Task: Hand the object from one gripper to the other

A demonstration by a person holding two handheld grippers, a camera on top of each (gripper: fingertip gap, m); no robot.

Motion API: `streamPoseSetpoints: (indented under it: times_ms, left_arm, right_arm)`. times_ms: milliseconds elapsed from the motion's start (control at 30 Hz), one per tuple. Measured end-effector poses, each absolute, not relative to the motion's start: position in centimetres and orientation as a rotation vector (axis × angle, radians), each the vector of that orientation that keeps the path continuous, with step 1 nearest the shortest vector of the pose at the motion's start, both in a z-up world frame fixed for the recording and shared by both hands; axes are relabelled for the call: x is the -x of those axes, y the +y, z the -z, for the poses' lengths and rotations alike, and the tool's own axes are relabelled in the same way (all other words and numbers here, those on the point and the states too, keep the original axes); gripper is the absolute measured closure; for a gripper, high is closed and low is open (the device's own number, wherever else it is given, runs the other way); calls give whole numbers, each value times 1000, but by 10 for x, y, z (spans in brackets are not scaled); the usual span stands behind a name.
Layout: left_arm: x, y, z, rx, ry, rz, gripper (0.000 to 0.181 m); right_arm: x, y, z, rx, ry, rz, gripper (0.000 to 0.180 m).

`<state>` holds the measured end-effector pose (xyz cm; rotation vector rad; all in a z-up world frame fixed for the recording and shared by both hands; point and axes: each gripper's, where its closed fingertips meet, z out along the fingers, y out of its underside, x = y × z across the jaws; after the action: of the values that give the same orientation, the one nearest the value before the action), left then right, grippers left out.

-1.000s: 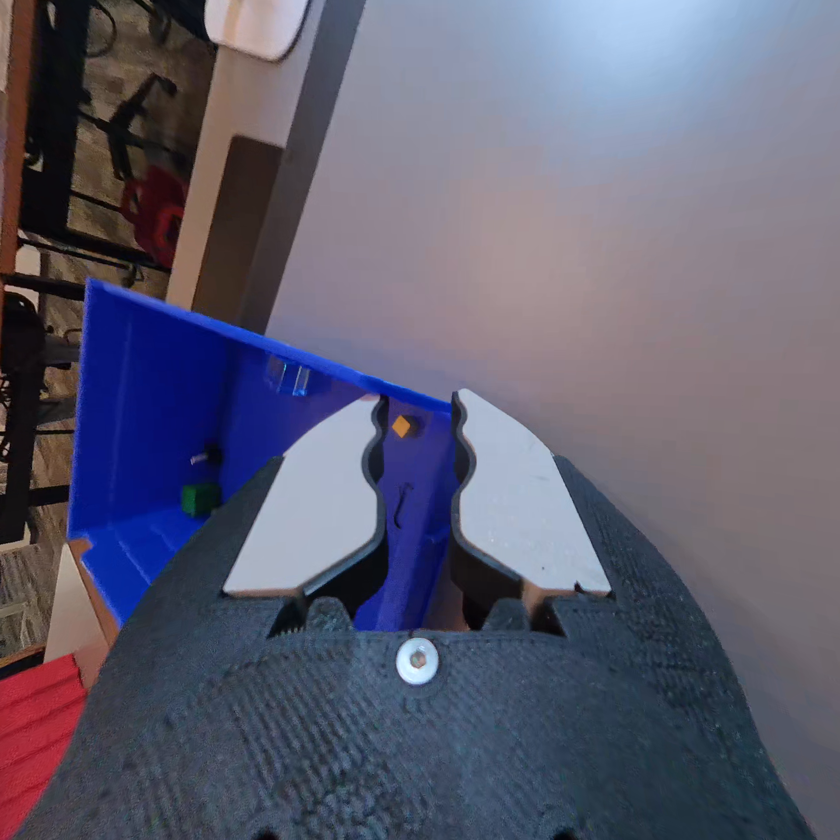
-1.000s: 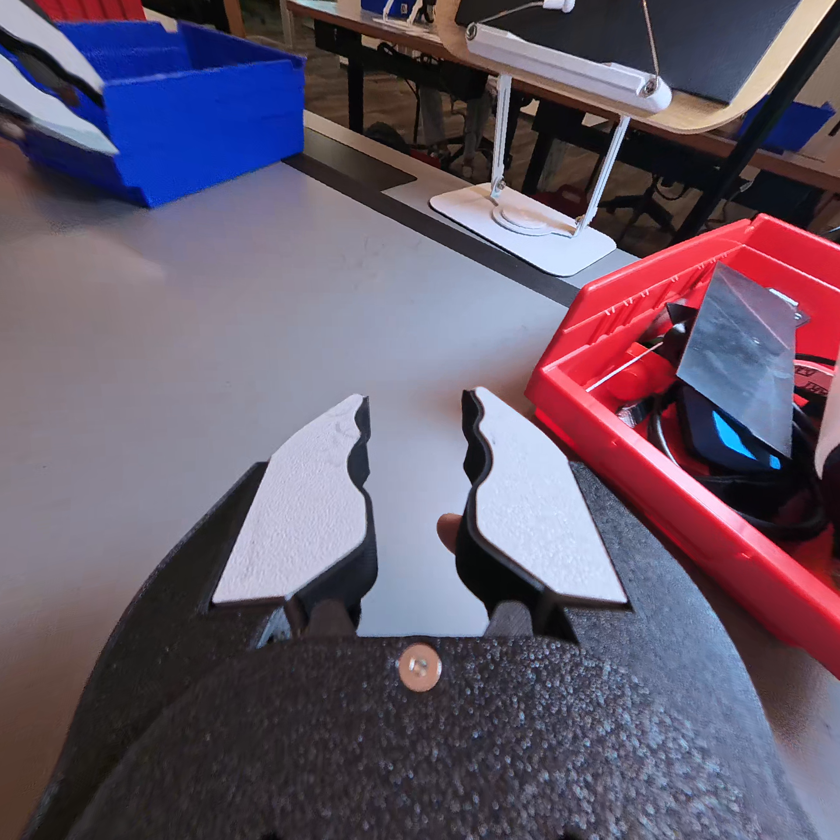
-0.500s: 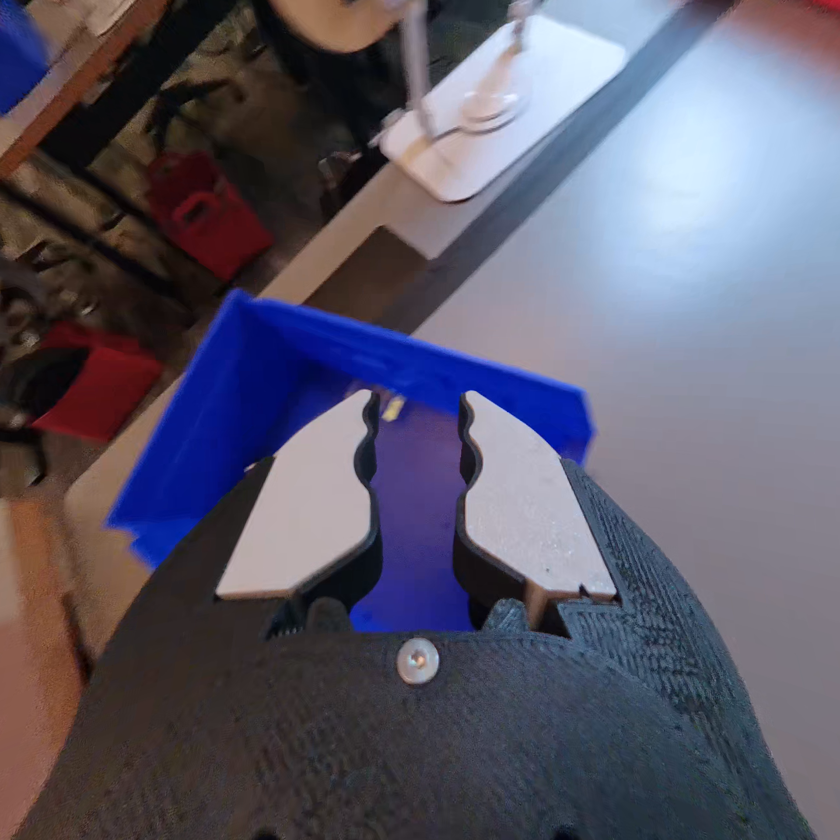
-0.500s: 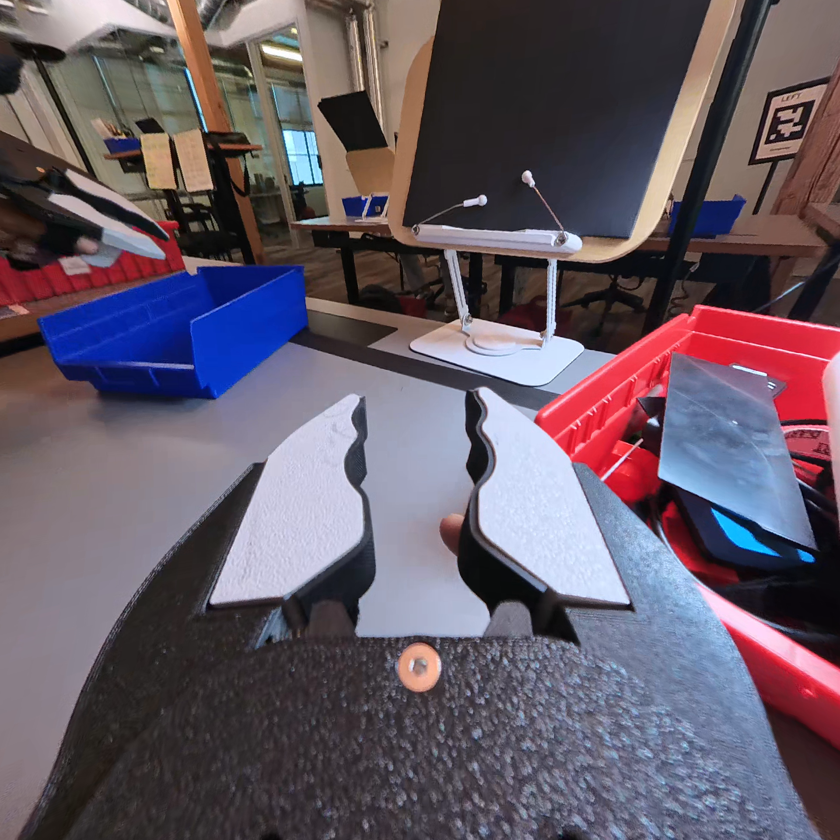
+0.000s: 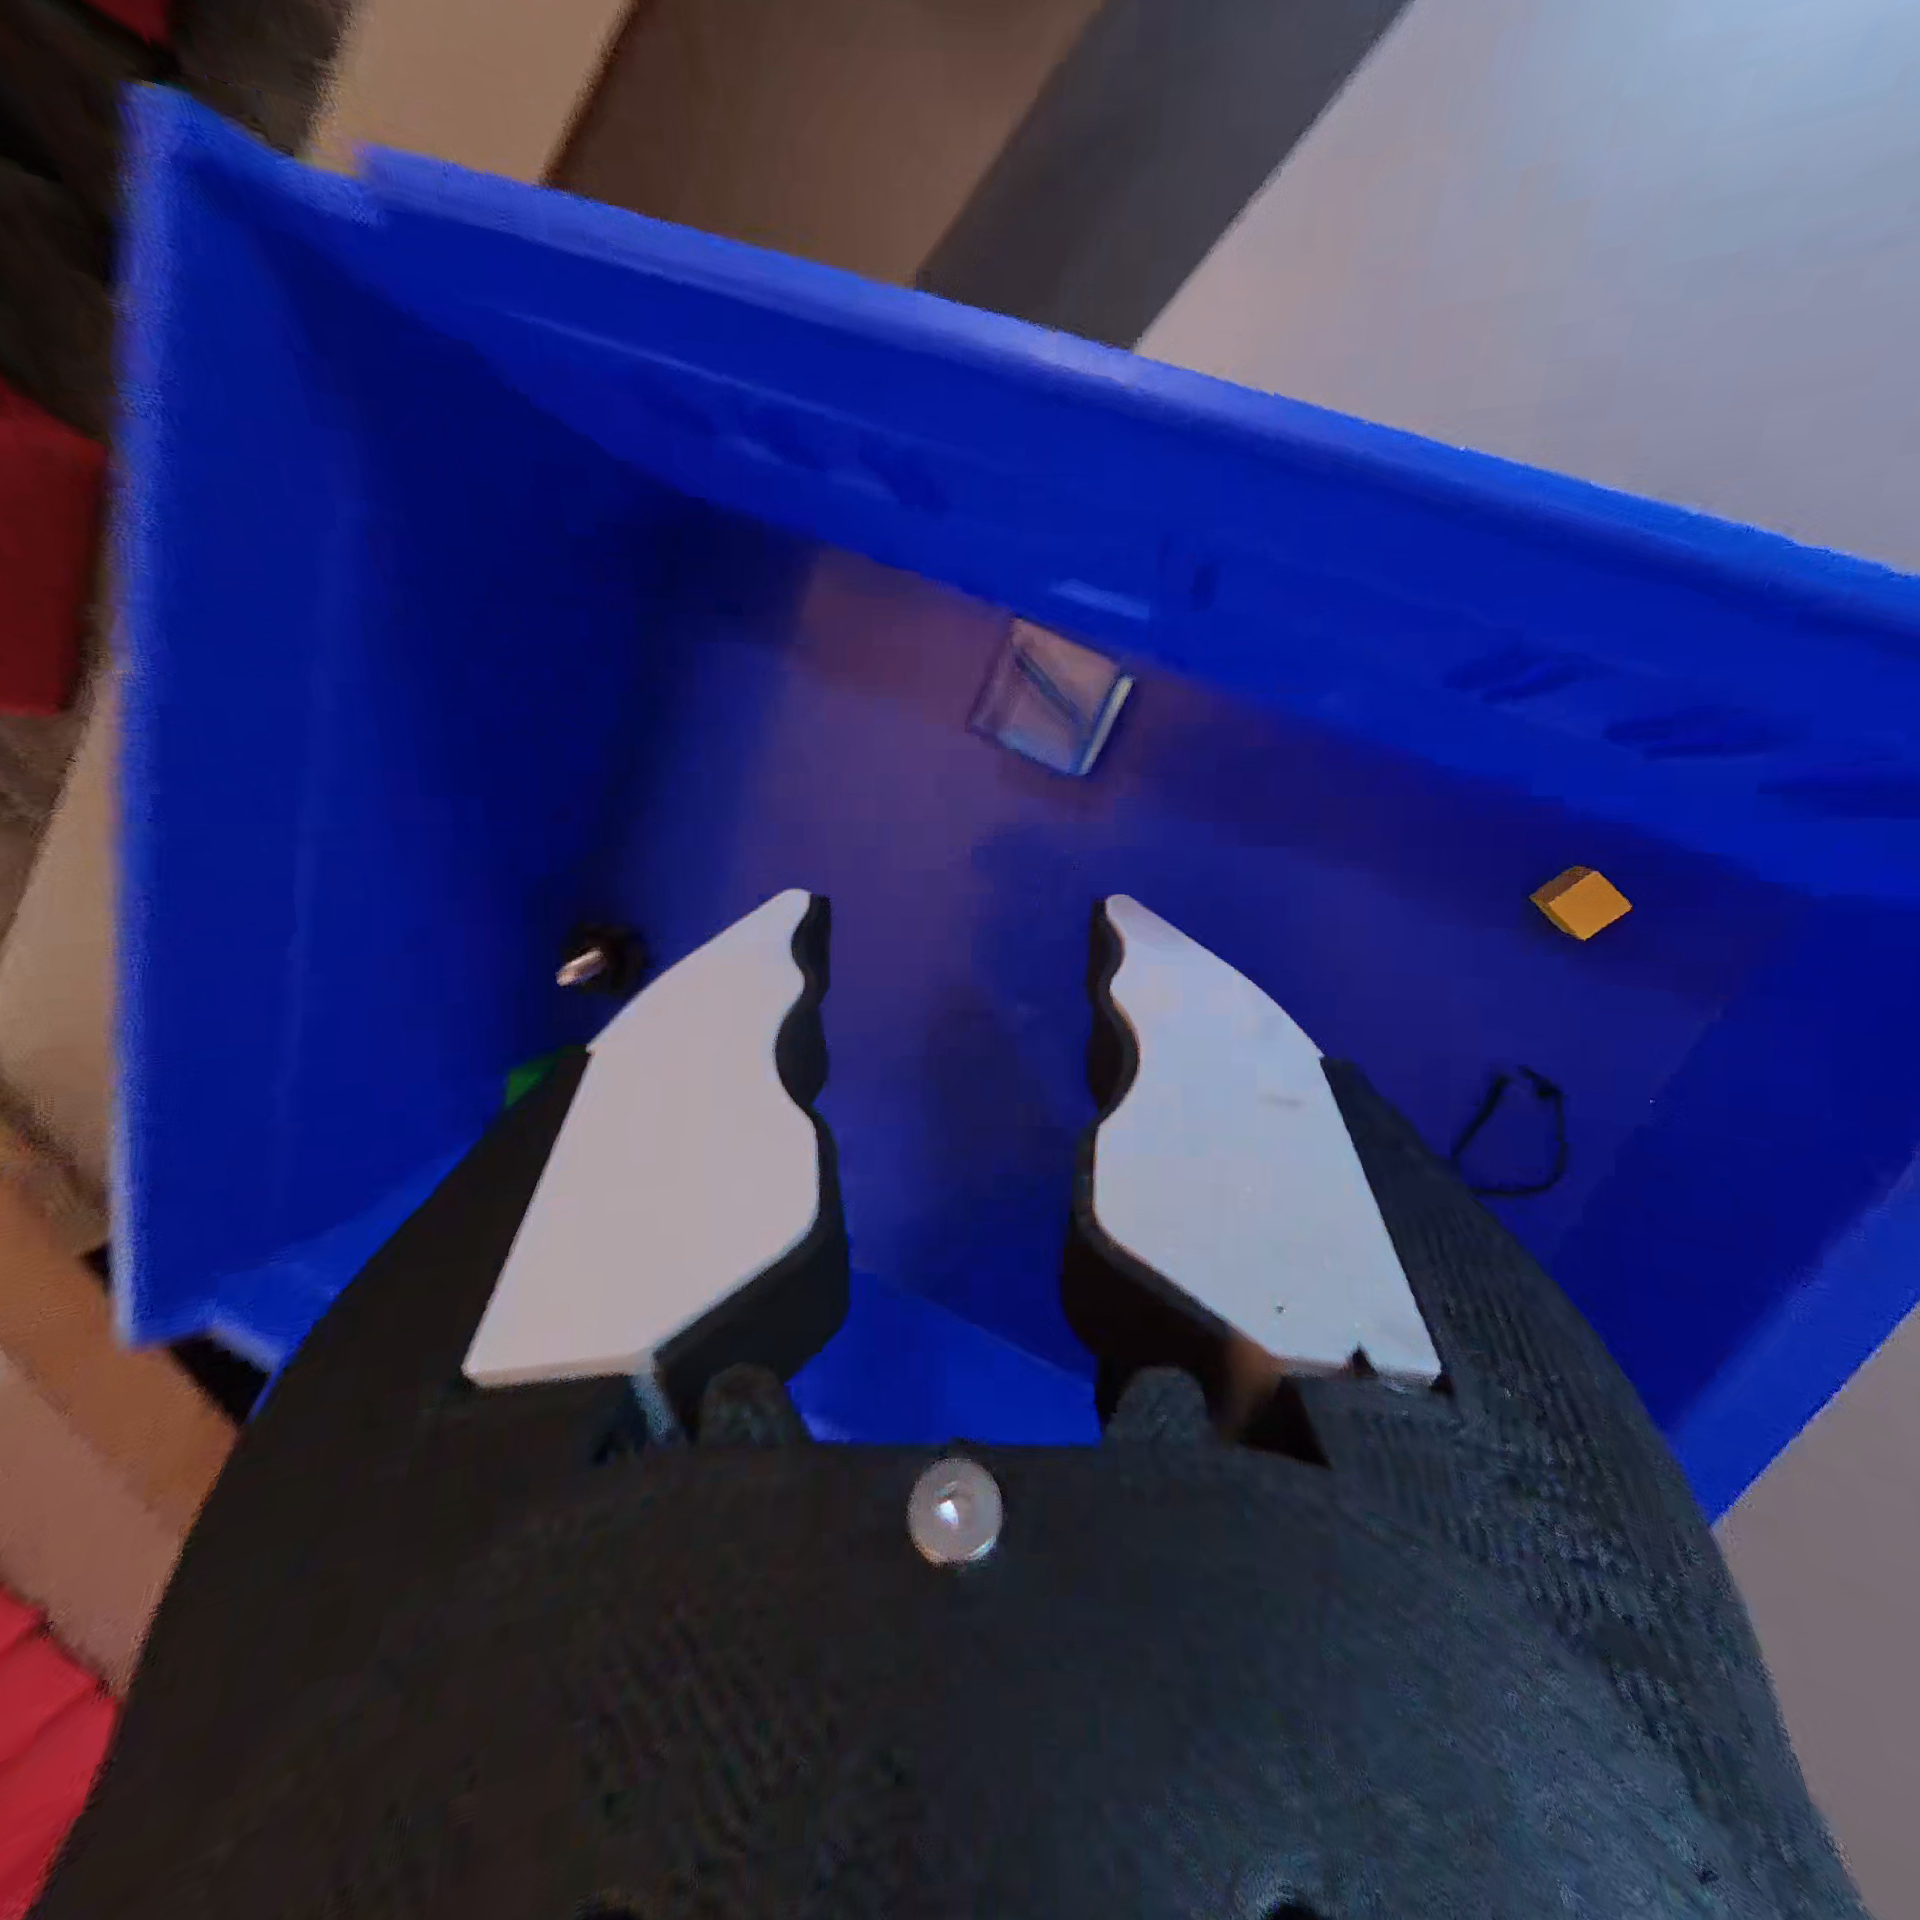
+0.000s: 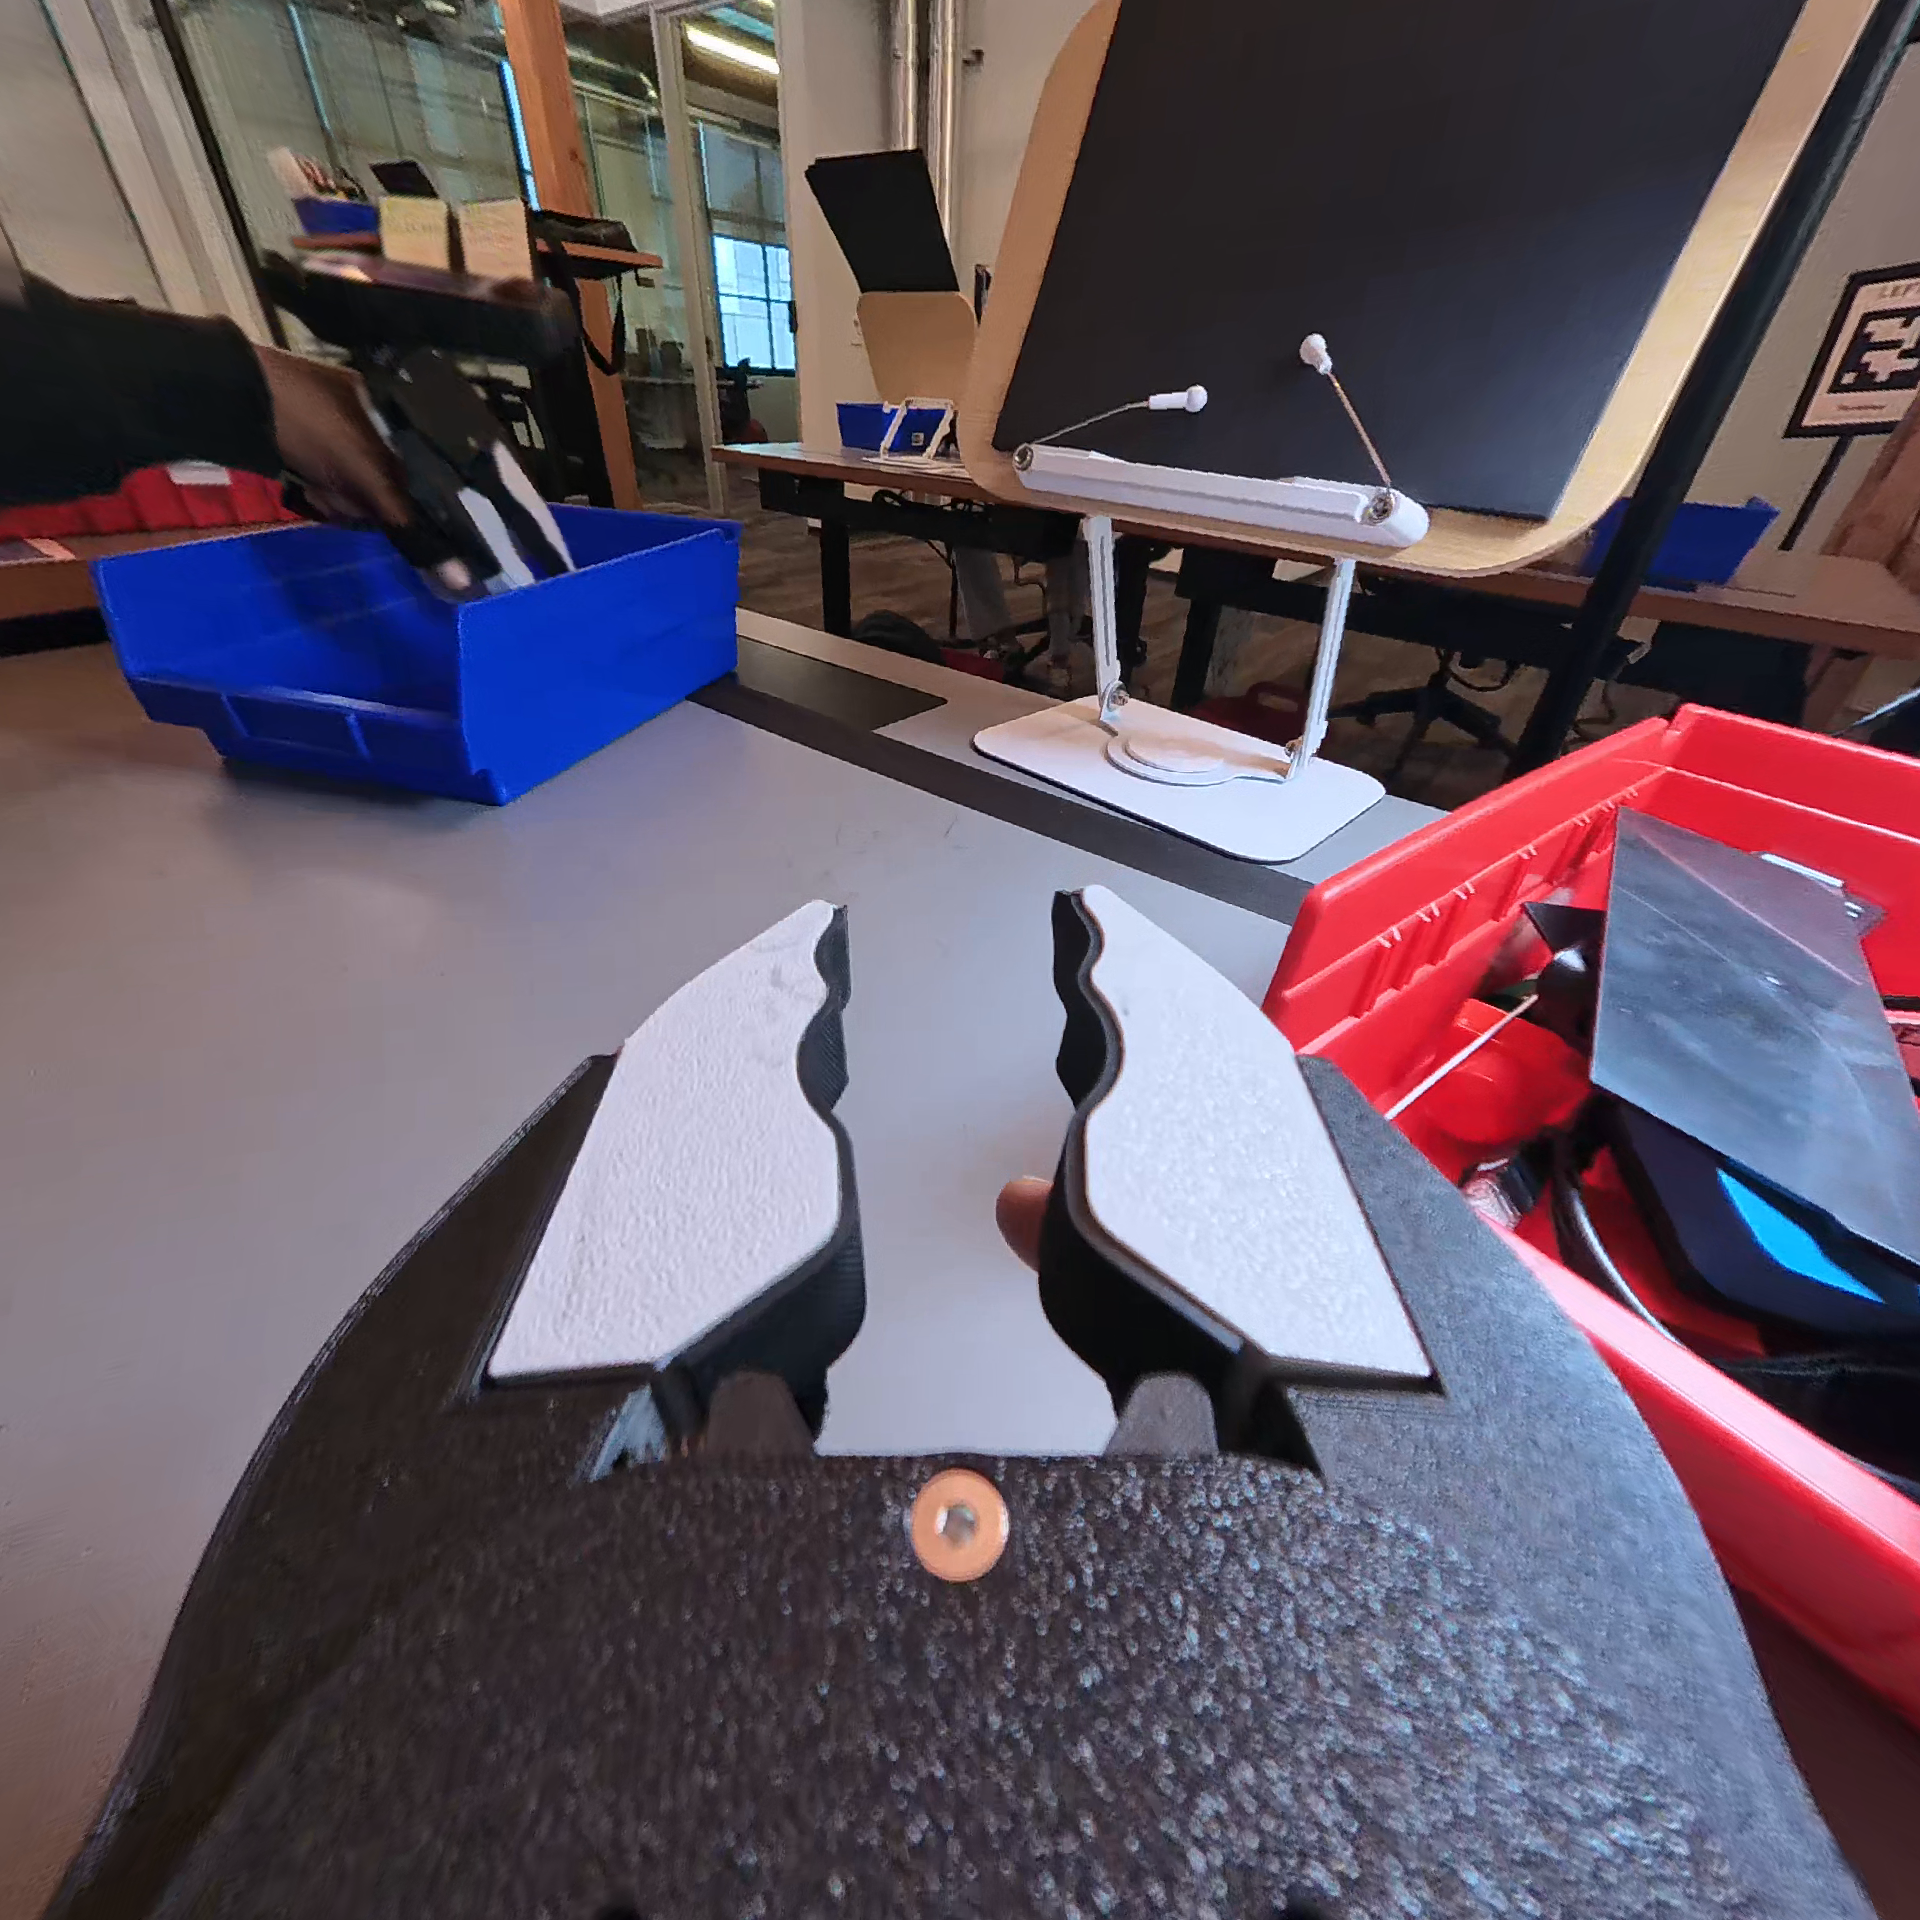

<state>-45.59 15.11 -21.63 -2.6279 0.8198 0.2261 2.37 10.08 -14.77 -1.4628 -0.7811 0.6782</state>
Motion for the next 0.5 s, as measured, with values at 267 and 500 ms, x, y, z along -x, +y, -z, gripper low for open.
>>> streamPoseSetpoints:
  times_ms: [267,500]
  left_arm:
    - [439,179,249,2609,1017,-176,125]
    - [433,184,258,2592,1062,-173,151]
  right_arm:
    - [-14,86,148,1363,-882,-722,142]
    - [-4,78,160,1319,-995,-621,144]
